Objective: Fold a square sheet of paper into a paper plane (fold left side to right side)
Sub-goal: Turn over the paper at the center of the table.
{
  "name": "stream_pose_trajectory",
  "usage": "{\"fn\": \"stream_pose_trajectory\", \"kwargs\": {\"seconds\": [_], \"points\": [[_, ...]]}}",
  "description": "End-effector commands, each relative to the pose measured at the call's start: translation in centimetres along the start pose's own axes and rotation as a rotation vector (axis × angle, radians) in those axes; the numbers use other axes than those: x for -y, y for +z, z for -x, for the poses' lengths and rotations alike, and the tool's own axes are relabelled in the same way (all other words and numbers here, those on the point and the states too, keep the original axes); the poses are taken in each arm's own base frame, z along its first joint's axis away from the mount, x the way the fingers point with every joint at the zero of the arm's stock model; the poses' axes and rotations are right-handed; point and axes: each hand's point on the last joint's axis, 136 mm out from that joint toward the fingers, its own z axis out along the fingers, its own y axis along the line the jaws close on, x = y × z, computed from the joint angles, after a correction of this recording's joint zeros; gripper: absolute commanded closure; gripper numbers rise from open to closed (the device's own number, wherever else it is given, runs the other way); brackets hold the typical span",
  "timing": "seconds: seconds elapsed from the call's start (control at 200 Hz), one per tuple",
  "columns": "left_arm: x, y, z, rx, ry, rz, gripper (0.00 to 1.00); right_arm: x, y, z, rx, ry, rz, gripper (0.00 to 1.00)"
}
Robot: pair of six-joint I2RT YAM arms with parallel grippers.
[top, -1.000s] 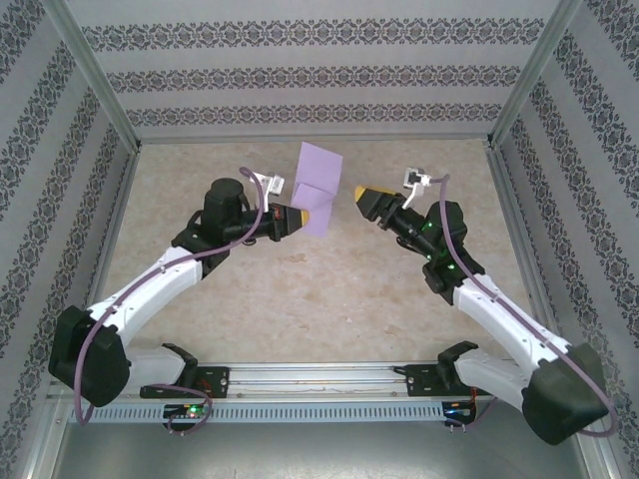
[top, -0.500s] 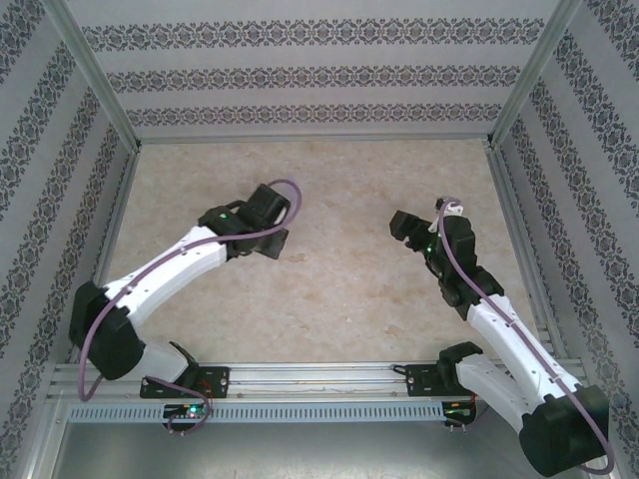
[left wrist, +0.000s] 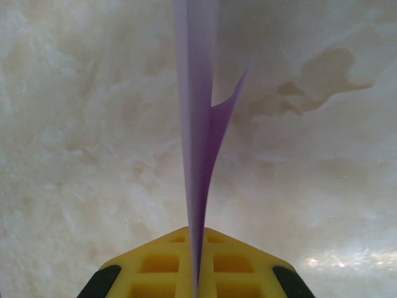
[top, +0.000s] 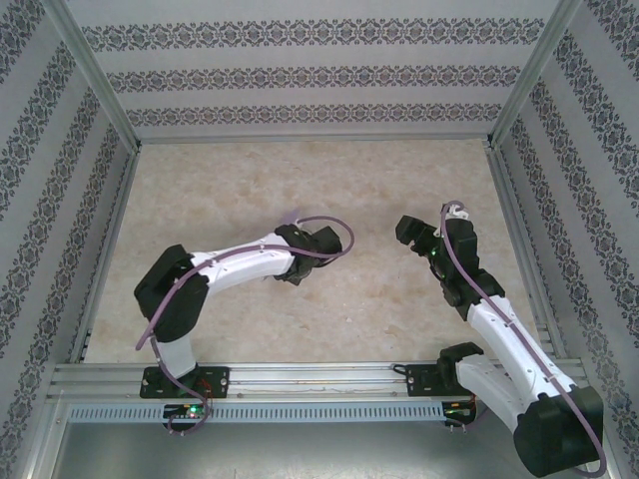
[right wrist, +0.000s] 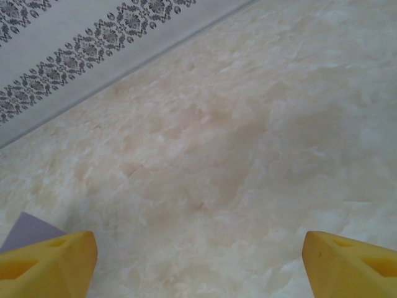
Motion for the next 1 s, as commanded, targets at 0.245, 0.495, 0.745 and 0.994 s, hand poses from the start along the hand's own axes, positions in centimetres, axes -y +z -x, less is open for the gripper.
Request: {"fn": "stream_pose_trajectory", "kwargs": {"seconds": [0.245, 0.495, 0.745, 0.994], "points": [[9.1, -0.1, 0.5, -0.078, -0.122, -0.362, 0.64, -0.1, 0.7, -0.8, -0.044, 0.023, 0.038, 0.13], [12.1, -2.6, 2.9, -0.053, -0.155, -0.610, 0.37, -0.5, 0.9, -1.5, -0.092, 0.027, 0.068, 0.09], [10.3, -5.4, 5.6, 0.062, -0.196, -0.758, 0.35, -1.8, 1.4, -2.5, -0.175, 0.049, 0.135, 0.09], [4.2, -5.3, 7.3, 0.227, -0.335, -0.816, 0.36, -4.8, 2.2, -4.5, -0.329, 0.119, 0.270, 0.30]]}}
